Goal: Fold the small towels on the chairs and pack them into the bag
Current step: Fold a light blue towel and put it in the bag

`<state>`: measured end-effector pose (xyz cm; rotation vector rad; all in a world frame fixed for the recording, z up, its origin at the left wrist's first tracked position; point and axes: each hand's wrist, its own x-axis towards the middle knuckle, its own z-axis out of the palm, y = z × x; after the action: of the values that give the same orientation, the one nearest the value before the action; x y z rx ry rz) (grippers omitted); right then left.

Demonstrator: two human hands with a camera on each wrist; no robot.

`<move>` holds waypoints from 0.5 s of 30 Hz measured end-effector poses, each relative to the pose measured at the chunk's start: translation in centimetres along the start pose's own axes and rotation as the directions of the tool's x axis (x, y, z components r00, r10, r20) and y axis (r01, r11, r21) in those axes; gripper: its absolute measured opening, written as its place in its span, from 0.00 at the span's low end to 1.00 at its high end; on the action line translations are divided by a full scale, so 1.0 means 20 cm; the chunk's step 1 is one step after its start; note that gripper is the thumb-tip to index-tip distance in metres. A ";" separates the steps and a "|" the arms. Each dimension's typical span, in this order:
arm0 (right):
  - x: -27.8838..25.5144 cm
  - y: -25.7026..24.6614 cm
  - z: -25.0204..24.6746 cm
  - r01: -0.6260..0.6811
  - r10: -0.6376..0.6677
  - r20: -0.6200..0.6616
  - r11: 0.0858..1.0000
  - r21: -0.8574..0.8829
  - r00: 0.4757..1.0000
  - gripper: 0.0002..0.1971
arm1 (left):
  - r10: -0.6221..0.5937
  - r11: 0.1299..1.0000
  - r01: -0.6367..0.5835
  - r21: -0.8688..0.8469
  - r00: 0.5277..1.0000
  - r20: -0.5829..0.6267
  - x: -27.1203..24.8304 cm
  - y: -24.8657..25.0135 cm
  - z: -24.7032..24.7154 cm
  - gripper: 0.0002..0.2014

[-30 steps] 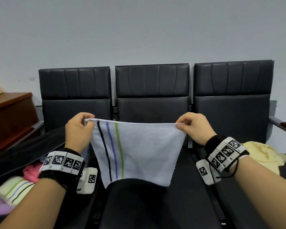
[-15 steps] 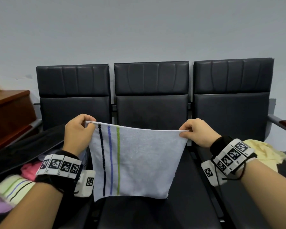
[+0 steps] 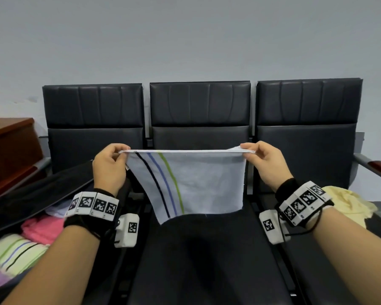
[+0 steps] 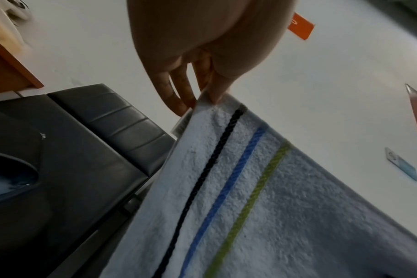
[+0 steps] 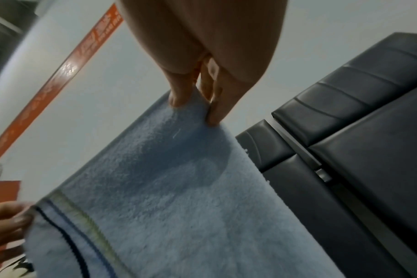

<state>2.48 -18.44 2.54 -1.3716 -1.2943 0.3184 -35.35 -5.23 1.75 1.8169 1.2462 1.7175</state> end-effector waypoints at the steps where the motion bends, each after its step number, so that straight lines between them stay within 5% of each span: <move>1: -0.02 0.00 -0.01 -0.005 0.005 0.020 1.000 -0.013 1.000 0.04 | -0.003 1.000 0.003 -0.007 1.000 0.010 -0.01 0.00 0.00 0.07; 7: -0.21 0.16 -0.05 -0.116 0.175 0.222 0.961 -0.252 0.959 0.09 | -0.194 0.981 0.181 0.072 0.941 0.276 -0.17 -0.09 -0.03 0.10; 11: -0.38 0.30 -0.03 -0.270 0.323 0.346 0.943 -0.193 0.881 0.12 | -0.357 0.934 0.303 0.188 0.815 0.457 -0.33 -0.19 -0.04 0.16; 15: -0.54 0.44 0.02 -0.401 0.427 0.411 0.903 -0.152 0.806 0.11 | -0.523 0.851 0.405 0.333 0.616 0.589 -0.50 -0.35 -0.06 0.21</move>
<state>2.72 -24.57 -10.03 -1.6956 -1.3541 0.9447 -37.66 -9.46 -9.53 1.7286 1.3800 0.5887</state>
